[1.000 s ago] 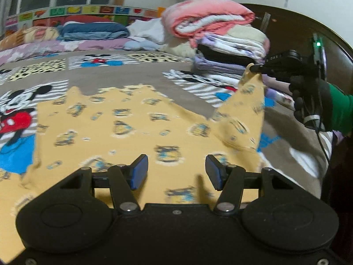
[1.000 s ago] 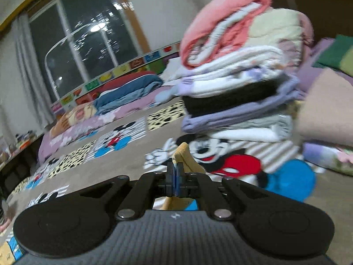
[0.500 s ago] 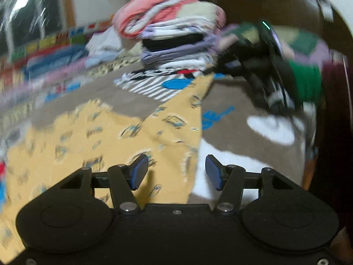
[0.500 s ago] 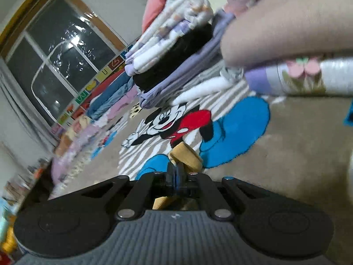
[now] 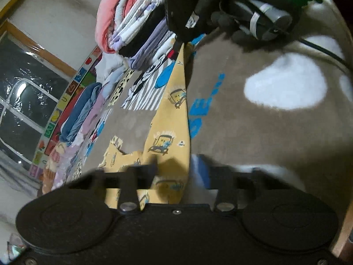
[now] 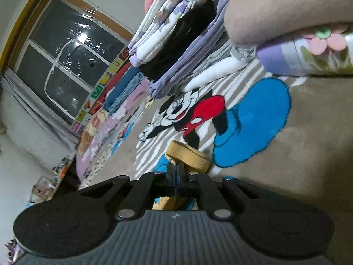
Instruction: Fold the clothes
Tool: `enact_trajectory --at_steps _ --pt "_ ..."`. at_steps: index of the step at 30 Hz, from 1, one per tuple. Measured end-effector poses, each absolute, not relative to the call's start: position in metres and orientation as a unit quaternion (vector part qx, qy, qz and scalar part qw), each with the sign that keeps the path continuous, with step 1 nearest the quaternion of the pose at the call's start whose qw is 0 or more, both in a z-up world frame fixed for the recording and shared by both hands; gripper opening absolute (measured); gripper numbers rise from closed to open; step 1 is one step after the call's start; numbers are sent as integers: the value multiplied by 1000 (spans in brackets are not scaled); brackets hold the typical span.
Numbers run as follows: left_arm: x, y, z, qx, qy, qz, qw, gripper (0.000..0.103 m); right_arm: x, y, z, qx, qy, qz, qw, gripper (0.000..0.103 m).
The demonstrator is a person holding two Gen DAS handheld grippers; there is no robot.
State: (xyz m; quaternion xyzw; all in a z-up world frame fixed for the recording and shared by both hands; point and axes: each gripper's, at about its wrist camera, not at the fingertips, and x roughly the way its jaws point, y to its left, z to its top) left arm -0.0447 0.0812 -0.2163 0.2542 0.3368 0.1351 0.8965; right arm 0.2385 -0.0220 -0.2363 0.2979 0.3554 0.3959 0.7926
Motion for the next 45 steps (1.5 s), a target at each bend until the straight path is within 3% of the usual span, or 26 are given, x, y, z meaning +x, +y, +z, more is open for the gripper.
enact_trajectory --at_steps 9,21,29,34,38,45 --pt "-34 102 -205 124 336 149 922 1 243 -21 -220 286 316 425 799 4" --pt "-38 97 -220 148 311 145 927 1 252 -39 -240 298 382 385 786 4" --pt "-41 96 -220 139 307 146 930 1 258 -28 -246 311 385 367 788 6" --pt "-44 95 -220 134 299 152 933 1 248 -22 -224 343 302 447 768 3" --pt "-44 97 -219 125 300 149 934 1 244 -21 -216 316 301 446 781 3" --pt "-47 100 -218 119 297 137 938 1 256 -39 -240 326 368 381 783 3"
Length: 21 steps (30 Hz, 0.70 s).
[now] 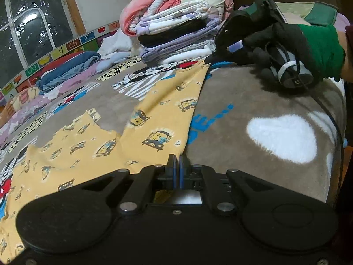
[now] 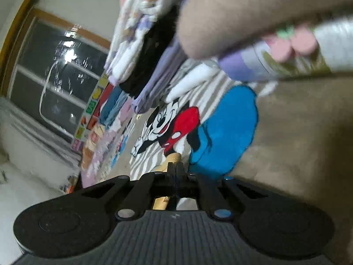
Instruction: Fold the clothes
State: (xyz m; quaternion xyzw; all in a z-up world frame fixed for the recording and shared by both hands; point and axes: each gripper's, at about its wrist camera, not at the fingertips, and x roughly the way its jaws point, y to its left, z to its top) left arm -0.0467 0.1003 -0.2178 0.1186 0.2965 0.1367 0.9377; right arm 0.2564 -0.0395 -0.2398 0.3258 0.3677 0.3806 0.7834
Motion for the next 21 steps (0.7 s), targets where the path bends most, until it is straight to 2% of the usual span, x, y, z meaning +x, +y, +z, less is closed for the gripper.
enact_trajectory --at_steps 4,8,9,12,13,16,21 --pt "-48 101 -217 123 299 126 938 1 258 -42 -244 326 382 361 786 4" --pt "-52 100 -214 128 291 121 941 1 262 -41 -240 323 370 352 797 8" --pt "-51 100 -214 132 293 120 939 1 262 -41 -239 322 368 350 799 13" --pt "-51 100 -216 135 296 117 938 1 265 -40 -236 317 359 345 807 37" --pt "-51 100 -217 134 297 117 938 1 266 -38 -234 309 357 347 810 40" --pt "-51 101 -217 130 297 117 939 1 269 -28 -227 277 347 365 818 40" --pt "-53 104 -218 121 295 115 941 1 272 6 -208 157 321 421 834 41"
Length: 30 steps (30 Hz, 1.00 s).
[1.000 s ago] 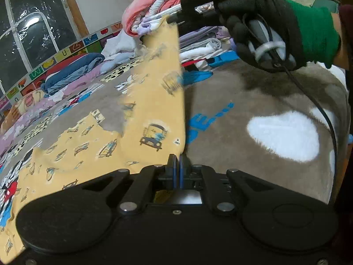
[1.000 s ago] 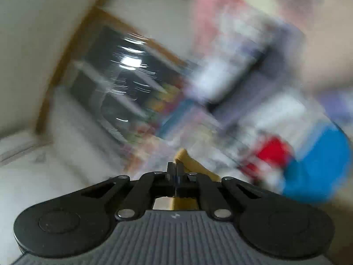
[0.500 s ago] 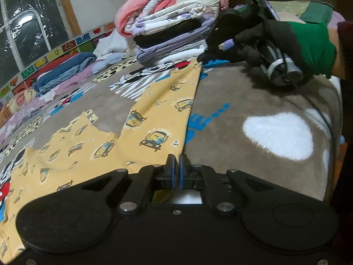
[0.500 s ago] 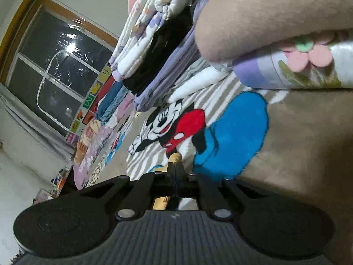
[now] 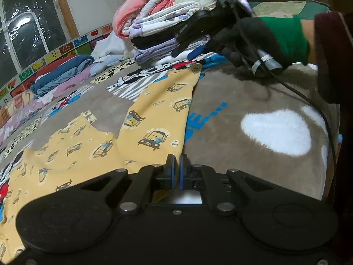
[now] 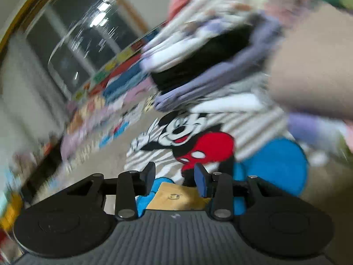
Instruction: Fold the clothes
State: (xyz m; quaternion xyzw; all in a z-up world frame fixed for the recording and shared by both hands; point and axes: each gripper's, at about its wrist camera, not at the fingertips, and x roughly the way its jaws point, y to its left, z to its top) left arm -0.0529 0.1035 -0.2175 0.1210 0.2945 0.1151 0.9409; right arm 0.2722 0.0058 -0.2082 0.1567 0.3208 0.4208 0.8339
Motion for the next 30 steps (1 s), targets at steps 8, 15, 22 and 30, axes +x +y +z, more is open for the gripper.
enact_trajectory --at_steps 8,15,22,30 --pt "-53 109 -218 105 294 109 944 1 266 51 -210 10 342 461 819 41" --pt "-53 110 -218 99 294 104 945 1 271 39 -206 58 329 432 838 10" --pt "-56 106 -214 105 291 103 945 18 270 40 -207 52 317 410 854 21" --pt "-71 96 -203 93 283 65 953 47 226 28 -179 37 282 492 823 27"
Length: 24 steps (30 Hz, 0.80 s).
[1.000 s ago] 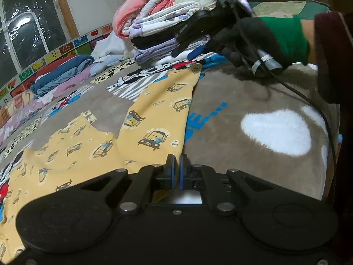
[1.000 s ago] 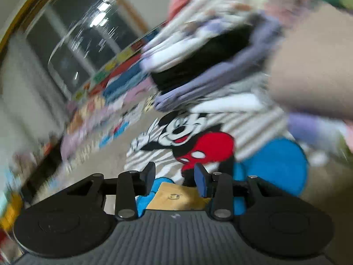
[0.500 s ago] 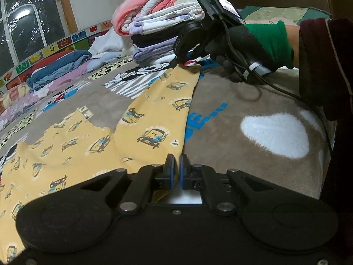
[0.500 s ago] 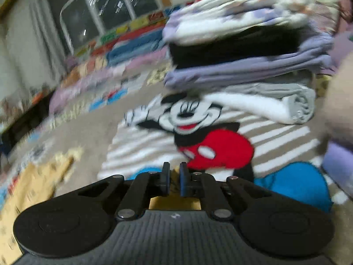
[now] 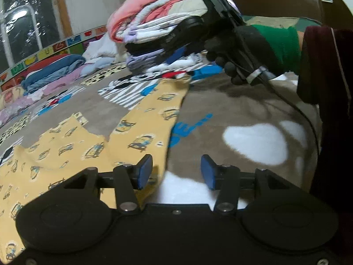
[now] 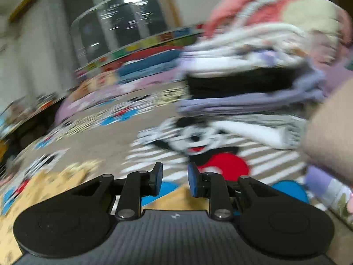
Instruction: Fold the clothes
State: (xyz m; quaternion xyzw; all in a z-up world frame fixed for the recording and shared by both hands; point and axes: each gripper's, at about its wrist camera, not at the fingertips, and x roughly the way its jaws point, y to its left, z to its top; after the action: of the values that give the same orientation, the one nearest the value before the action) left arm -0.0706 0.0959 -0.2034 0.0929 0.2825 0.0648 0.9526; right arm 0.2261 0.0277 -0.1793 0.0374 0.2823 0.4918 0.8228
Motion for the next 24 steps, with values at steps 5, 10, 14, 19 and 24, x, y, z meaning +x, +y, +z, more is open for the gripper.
enact_trajectory --at_steps 5,10,14,19,24 --pt "-94 94 -195 100 294 26 950 47 172 39 -171 -20 290 593 751 27" --pt "-119 116 -184 97 293 59 949 47 117 56 -177 -99 280 647 702 27" --pt "-124 139 -186 59 300 98 947 48 78 54 -176 -103 259 685 673 27" --pt "-128 155 -202 13 340 93 936 48 36 49 -195 -218 250 664 670 27" --pt "-152 175 -189 23 338 154 928 48 23 28 -178 -185 234 645 704 30"
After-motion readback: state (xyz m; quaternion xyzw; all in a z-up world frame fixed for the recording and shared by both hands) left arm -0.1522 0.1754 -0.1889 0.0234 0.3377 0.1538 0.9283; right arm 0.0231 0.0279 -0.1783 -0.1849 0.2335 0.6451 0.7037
